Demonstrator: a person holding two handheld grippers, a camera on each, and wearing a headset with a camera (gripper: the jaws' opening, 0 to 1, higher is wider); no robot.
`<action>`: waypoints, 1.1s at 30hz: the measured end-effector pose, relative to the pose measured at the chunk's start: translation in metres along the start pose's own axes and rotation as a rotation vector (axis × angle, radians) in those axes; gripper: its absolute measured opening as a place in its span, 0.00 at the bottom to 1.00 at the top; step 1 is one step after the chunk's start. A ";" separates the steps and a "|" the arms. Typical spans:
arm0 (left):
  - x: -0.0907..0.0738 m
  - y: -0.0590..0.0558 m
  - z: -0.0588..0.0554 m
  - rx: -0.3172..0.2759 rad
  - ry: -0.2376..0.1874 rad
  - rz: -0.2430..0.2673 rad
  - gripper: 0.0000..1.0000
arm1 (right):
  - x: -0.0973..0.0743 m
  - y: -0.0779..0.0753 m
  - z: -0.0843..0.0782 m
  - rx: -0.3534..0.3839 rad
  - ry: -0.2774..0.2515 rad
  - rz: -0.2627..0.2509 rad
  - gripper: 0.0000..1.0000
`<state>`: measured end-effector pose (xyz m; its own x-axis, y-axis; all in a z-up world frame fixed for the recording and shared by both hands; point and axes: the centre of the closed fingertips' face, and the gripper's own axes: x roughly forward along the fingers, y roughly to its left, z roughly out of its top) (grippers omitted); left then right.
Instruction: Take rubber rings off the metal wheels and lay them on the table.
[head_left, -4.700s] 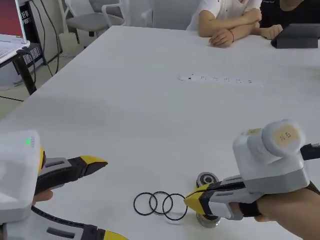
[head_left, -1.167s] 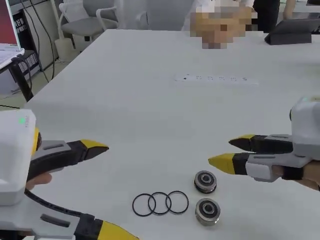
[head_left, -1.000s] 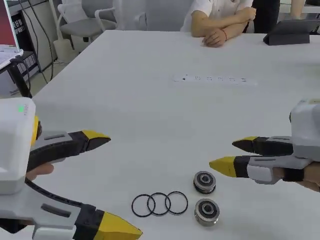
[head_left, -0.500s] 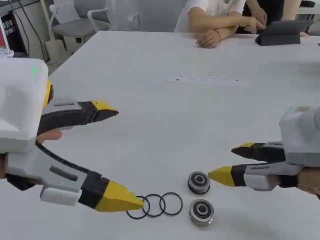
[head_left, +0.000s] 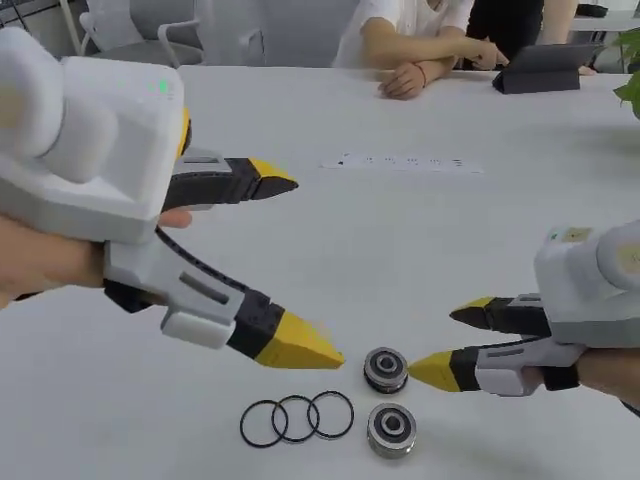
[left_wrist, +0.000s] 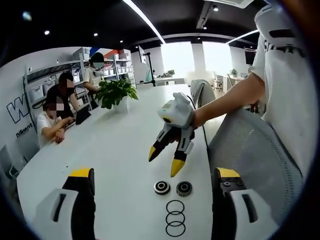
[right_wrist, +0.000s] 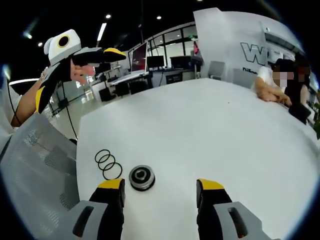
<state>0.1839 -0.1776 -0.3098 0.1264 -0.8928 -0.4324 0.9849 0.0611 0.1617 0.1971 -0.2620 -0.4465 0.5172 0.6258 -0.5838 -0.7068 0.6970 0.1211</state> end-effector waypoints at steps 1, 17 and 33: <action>0.004 0.000 0.003 0.006 -0.010 -0.005 0.97 | 0.000 0.000 0.000 0.000 0.001 0.001 0.55; 0.052 -0.013 -0.021 -0.014 -0.041 -0.058 0.77 | 0.003 0.005 -0.002 -0.019 0.003 0.017 0.48; 0.070 -0.002 -0.062 -0.099 -0.040 0.040 0.59 | 0.009 0.010 -0.008 -0.022 0.021 0.035 0.42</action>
<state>0.1985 -0.2124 -0.3950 0.1632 -0.9057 -0.3912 0.9863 0.1394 0.0888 0.1908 -0.2522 -0.4575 0.4822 0.6419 -0.5962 -0.7348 0.6669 0.1237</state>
